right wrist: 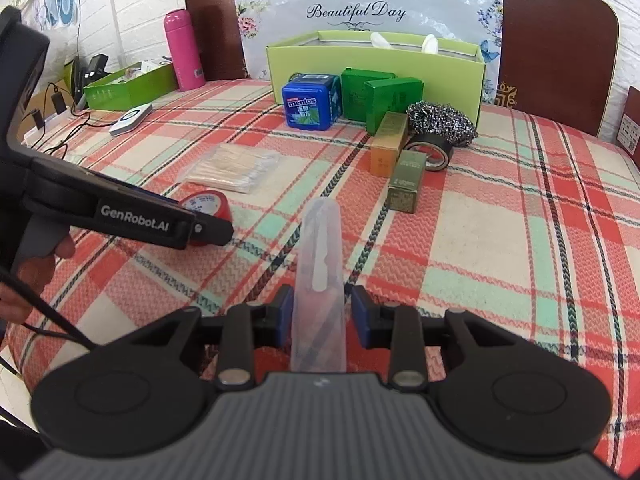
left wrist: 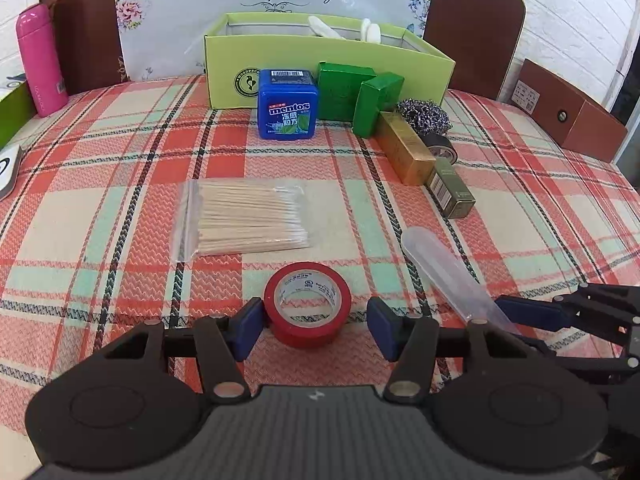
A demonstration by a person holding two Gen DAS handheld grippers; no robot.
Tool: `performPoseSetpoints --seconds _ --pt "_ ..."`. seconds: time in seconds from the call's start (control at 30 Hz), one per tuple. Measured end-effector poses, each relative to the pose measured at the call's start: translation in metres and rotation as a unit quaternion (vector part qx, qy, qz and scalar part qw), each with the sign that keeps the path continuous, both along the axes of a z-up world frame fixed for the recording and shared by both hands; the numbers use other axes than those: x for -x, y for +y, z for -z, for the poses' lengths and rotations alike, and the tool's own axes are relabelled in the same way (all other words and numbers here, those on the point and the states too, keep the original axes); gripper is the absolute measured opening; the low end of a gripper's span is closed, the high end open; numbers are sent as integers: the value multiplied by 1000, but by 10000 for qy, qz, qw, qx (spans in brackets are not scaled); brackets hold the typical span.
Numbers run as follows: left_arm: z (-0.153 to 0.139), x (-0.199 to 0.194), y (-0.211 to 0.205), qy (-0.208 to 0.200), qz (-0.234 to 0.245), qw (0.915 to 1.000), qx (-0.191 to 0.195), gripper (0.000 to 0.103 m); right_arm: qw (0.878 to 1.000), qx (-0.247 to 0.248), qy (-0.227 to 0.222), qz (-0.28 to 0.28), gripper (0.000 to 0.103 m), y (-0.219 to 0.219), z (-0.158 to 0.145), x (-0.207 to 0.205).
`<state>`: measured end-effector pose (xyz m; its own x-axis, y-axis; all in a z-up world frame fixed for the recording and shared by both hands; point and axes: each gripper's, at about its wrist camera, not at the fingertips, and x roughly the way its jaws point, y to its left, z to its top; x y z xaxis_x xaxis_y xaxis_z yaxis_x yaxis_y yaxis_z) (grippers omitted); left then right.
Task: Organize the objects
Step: 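Grasp the red tape roll with the left gripper while the right gripper holds the tube, then carry the tape and tube into the green box and open both grippers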
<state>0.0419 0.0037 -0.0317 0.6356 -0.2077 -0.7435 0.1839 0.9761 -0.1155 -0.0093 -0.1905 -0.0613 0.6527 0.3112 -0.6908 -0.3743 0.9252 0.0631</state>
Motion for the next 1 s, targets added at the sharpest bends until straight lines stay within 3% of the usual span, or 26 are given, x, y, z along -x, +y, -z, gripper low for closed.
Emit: performPoseSetpoints --seconds 0.23,0.3,0.33,0.53,0.8,1.0 --pt "1 -4 0 -6 14 10000 40 61 10000 37 24 20 33 4 2 -3" --pt "1 -4 -1 -37 5 10000 -32 53 10000 39 33 31 33 5 3 -3" --pt "1 -4 -2 -57 -18 9999 -86 49 10000 56 23 35 28 5 2 -3" --pt "-7 -3 1 -81 14 9999 83 49 9999 -168 38 8 27 1 -5 -5" --pt "-61 -19 7 -767 164 9963 356 49 9964 -721 -444 -9 27 -16 -53 -27" --pt "-101 -55 8 -1360 84 9897 439 49 9912 -747 -1070 231 27 -28 -91 -74"
